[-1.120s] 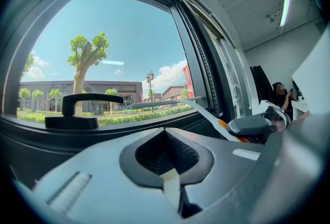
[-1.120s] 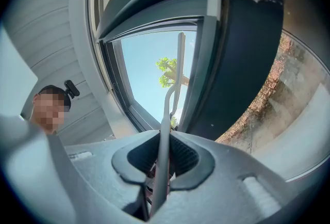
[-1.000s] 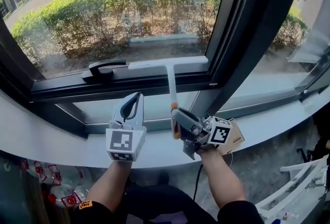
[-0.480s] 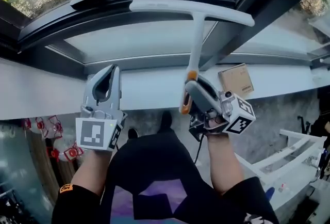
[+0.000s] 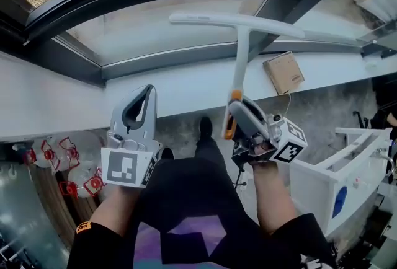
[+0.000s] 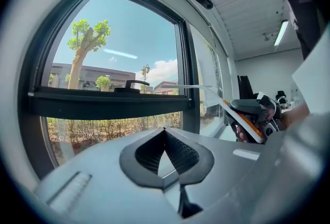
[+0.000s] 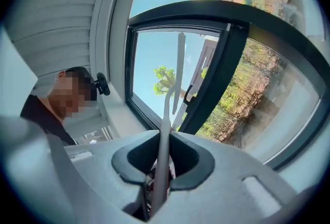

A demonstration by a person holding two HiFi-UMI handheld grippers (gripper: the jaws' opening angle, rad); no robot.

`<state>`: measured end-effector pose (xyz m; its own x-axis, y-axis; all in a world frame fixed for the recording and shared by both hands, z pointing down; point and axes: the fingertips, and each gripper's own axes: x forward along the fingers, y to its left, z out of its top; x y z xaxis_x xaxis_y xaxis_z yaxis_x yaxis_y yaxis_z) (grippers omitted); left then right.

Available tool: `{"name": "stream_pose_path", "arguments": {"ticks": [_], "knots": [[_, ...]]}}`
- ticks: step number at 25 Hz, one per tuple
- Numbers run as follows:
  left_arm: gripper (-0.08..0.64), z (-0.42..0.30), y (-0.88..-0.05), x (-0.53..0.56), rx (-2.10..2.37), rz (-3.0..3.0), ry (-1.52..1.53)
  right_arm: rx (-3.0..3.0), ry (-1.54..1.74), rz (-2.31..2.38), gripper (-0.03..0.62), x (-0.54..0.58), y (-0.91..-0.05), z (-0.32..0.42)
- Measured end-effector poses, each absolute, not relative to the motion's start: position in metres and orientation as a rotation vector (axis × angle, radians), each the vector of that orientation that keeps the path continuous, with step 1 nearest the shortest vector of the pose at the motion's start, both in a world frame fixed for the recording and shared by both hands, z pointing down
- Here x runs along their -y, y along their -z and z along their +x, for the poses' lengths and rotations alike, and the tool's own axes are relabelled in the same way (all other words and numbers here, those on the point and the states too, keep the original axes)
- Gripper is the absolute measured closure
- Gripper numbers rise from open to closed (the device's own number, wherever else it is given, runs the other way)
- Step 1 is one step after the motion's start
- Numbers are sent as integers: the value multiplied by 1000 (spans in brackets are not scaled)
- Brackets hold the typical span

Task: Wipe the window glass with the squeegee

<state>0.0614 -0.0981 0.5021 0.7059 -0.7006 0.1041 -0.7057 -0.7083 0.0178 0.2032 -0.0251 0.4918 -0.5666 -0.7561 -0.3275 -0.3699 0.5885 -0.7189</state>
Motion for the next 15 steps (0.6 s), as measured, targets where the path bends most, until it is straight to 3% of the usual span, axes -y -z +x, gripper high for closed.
{"name": "stream_pose_path", "arguments": {"ticks": [8,15], "knots": [[548,-1,-534,30,956,2858,-190,-1955,923,-1087,546,-48,-537,129],[548,-17,-530,-9,924,2841,-155,-1957,959,-1179,546,-106,-538,114]]}}
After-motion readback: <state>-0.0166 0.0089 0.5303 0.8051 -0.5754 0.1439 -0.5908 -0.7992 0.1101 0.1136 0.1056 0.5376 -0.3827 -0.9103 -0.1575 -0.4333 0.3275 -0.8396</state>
